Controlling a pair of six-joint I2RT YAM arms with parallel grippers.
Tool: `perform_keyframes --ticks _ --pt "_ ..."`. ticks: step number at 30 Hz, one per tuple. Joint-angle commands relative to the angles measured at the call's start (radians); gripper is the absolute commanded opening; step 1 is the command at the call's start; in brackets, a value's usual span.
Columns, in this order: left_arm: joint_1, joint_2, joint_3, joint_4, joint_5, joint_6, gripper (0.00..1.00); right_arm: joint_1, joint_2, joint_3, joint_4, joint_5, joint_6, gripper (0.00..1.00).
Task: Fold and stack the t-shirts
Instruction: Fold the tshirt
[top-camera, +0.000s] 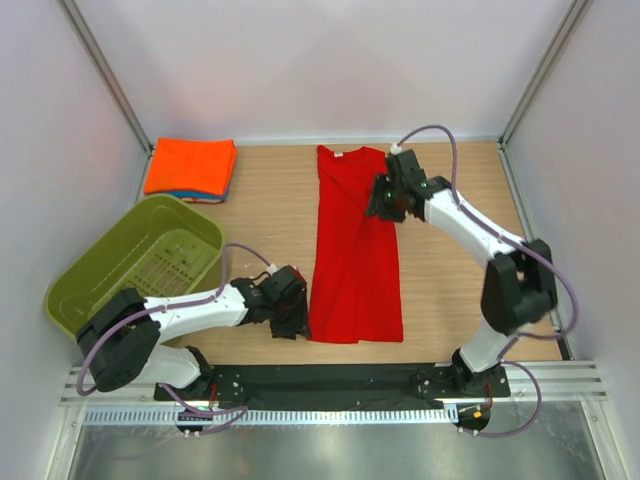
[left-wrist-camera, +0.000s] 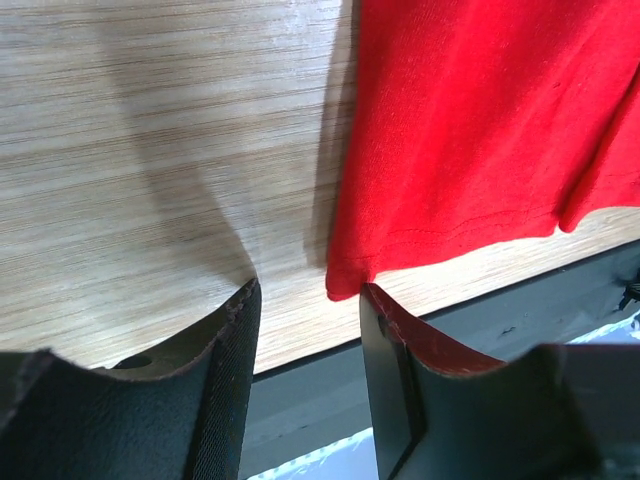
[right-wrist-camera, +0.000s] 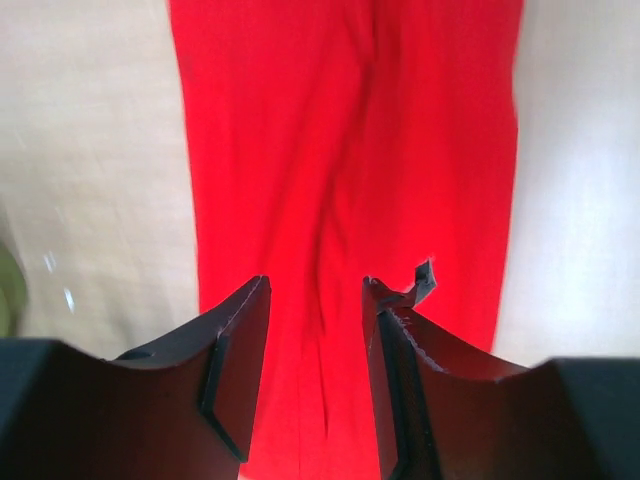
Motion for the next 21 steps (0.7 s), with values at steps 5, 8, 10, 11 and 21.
perform_keyframes --ticks 5,8,10,11,21 --pt "0.001 -0.042 0.017 -0.063 -0.068 0.046 0.46 -0.06 0.412 0.45 0.127 -0.039 -0.172 0.41" --pt "0.001 -0.065 0.026 -0.086 -0.079 0.056 0.46 -0.073 0.54 0.613 0.069 -0.01 -0.178 0.38" --pt "-0.001 -0.075 0.036 -0.106 -0.087 0.062 0.46 -0.078 0.568 0.674 0.056 0.047 -0.187 0.38" --pt "0.001 -0.077 0.041 -0.111 -0.088 0.062 0.46 -0.08 0.574 0.679 0.064 0.056 -0.201 0.38" --pt "-0.001 -0.04 0.105 -0.128 -0.087 0.096 0.47 -0.109 0.663 0.748 0.084 0.075 -0.218 0.45"
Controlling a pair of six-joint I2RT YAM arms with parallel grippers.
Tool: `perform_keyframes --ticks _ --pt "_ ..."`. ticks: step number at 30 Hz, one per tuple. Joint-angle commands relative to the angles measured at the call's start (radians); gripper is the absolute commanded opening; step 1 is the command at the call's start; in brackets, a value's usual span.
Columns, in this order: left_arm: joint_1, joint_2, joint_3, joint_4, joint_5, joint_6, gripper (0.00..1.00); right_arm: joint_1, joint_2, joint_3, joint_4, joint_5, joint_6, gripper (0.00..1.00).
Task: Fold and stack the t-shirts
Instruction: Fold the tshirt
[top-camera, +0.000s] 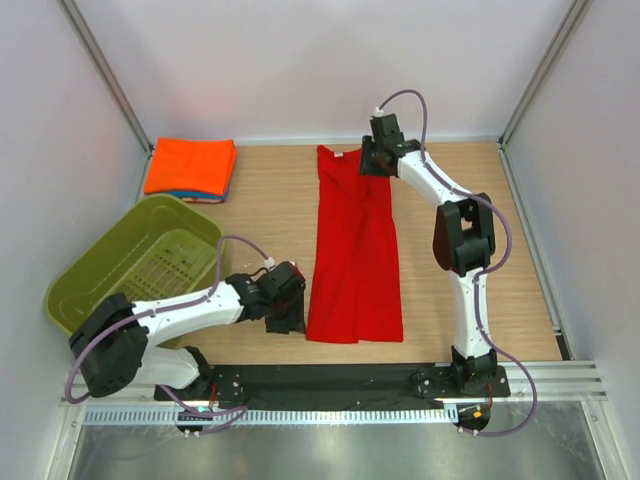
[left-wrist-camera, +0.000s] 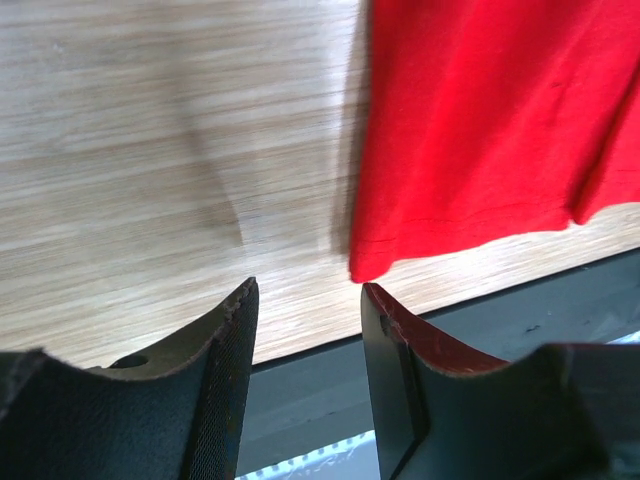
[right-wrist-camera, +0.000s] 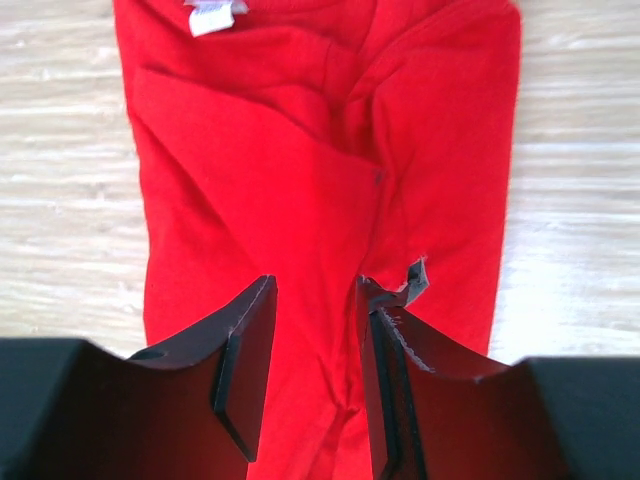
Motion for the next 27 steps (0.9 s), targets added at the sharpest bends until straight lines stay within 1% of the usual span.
perform_keyframes --ticks 1,7,17,25,27 --pt "0.0 0.017 0.069 -0.013 -0.019 0.03 0.47 -0.015 0.032 0.061 0.015 0.019 -0.018 0.44" --pt "0.0 0.039 0.098 -0.018 -0.017 0.043 0.46 -0.029 0.077 0.116 0.01 0.003 -0.035 0.45" --pt "-0.001 0.069 0.117 -0.005 -0.016 0.039 0.46 -0.039 0.127 0.166 0.015 -0.031 -0.053 0.41" --pt "0.0 0.085 0.131 -0.018 -0.02 0.05 0.46 -0.041 0.172 0.233 0.021 -0.047 -0.056 0.35" --pt "-0.001 0.085 0.131 -0.024 -0.019 0.051 0.46 -0.041 0.178 0.25 0.021 -0.049 -0.056 0.31"
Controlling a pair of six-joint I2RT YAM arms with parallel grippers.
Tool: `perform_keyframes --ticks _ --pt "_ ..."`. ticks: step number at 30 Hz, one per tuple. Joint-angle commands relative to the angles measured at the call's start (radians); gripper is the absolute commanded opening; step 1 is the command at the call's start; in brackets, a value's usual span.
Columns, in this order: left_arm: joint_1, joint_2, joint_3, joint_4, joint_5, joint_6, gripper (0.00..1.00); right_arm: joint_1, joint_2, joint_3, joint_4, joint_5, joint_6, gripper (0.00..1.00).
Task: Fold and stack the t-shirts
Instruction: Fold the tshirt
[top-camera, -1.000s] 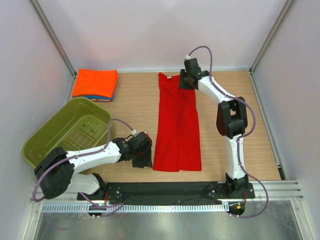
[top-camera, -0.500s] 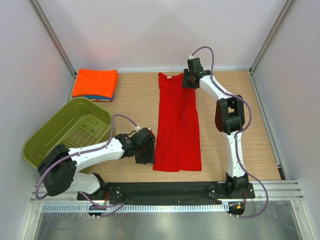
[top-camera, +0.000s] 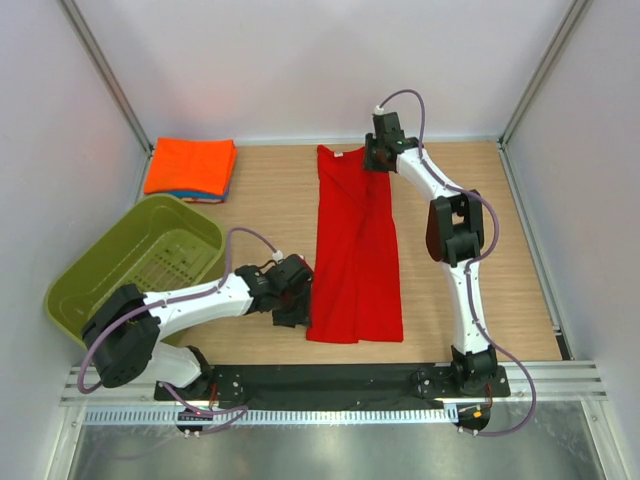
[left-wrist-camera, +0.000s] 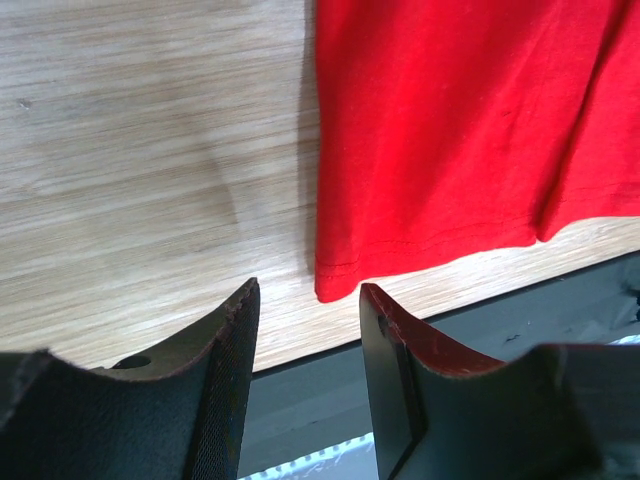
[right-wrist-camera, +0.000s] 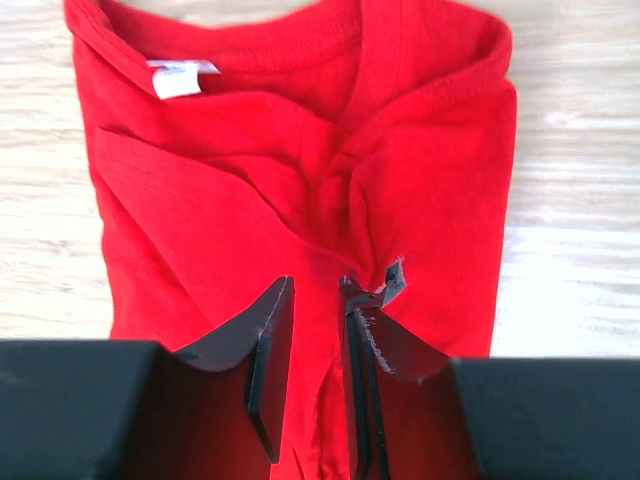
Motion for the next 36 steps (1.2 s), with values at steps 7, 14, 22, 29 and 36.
perform_keyframes --ticks 7,14,22,29,36 --pt "-0.001 -0.008 0.034 -0.018 -0.02 0.021 0.45 -0.002 0.038 0.117 -0.016 0.009 -0.017 0.33" --pt "-0.001 -0.014 0.036 -0.026 -0.02 0.024 0.45 -0.004 0.043 0.116 -0.016 0.028 -0.029 0.37" --pt "-0.001 0.003 0.04 -0.018 -0.02 0.027 0.46 -0.004 0.055 0.114 -0.021 0.036 -0.042 0.4" --pt "-0.001 0.017 0.049 -0.017 -0.018 0.029 0.45 -0.004 0.057 0.121 -0.002 0.019 -0.034 0.38" --pt "0.0 0.012 0.046 -0.017 -0.018 0.029 0.45 -0.004 0.063 0.122 0.002 0.014 -0.022 0.29"
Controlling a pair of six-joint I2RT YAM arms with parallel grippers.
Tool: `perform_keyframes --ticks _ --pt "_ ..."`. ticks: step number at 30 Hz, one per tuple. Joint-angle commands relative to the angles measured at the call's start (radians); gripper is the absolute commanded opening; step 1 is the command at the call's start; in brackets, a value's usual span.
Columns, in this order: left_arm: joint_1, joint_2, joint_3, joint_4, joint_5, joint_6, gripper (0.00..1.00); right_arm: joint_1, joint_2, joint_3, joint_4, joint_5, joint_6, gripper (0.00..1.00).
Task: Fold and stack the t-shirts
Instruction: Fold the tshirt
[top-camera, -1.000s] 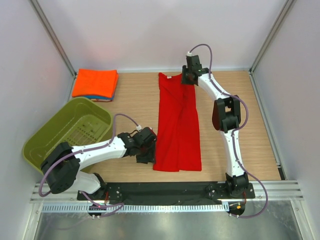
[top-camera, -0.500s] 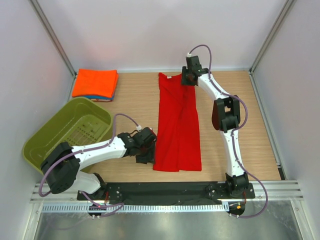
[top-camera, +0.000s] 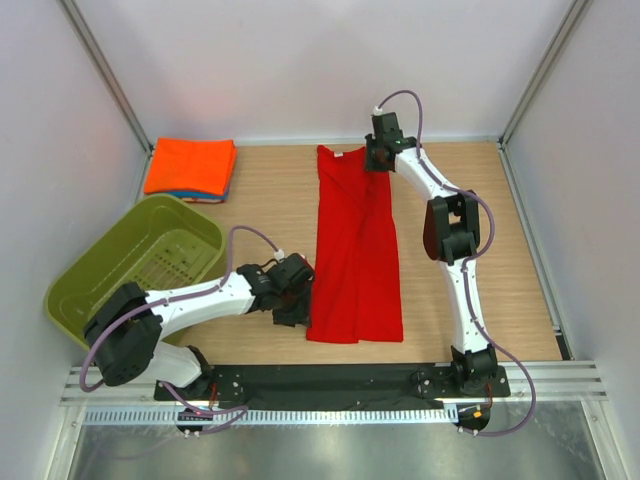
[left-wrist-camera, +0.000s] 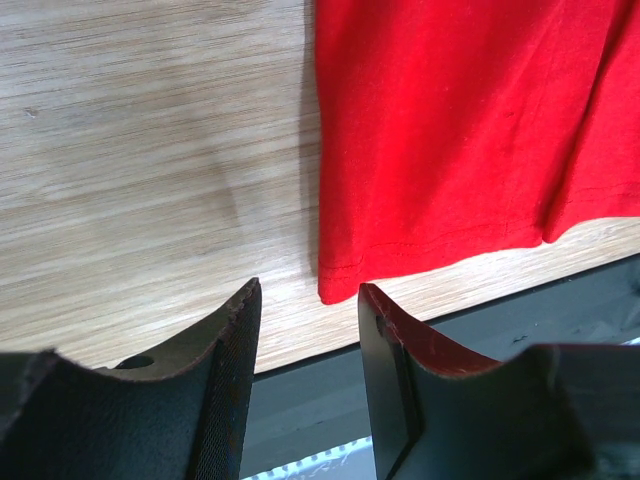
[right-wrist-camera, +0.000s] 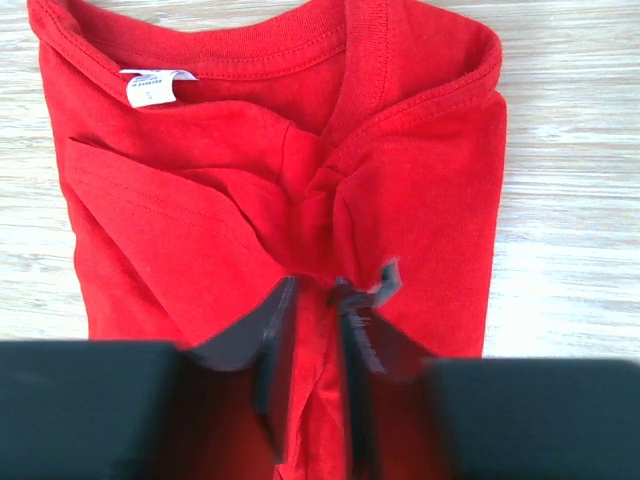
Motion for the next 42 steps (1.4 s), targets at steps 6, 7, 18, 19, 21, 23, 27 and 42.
perform_keyframes --ticks 6,7,18,19,21,23,27,42 --pt "0.0 -0.009 0.026 -0.009 -0.012 0.007 0.45 -0.002 -0.005 0.044 0.028 -0.029 0.0 0.01" --pt "-0.001 -0.012 0.026 -0.007 -0.013 0.005 0.45 -0.002 -0.022 0.037 0.032 -0.065 0.002 0.01" --pt "0.0 -0.026 0.017 -0.002 -0.035 -0.006 0.45 0.042 -0.123 -0.104 0.12 -0.179 0.098 0.01" --pt "-0.001 -0.028 0.015 -0.001 -0.033 -0.009 0.45 0.047 -0.126 -0.114 0.127 -0.185 0.117 0.01" --pt "0.0 -0.038 0.009 0.001 -0.033 -0.013 0.45 0.061 -0.137 -0.153 0.158 -0.204 0.127 0.01" --pt "0.0 -0.045 0.001 0.004 -0.033 -0.016 0.45 0.071 -0.146 -0.188 0.198 -0.228 0.149 0.01" --pt "-0.001 -0.052 -0.008 0.005 -0.037 -0.021 0.45 0.082 -0.136 -0.199 0.215 -0.251 0.19 0.01" --pt "-0.001 -0.055 -0.025 0.016 -0.033 -0.029 0.45 0.105 -0.165 -0.292 0.296 -0.311 0.265 0.01"
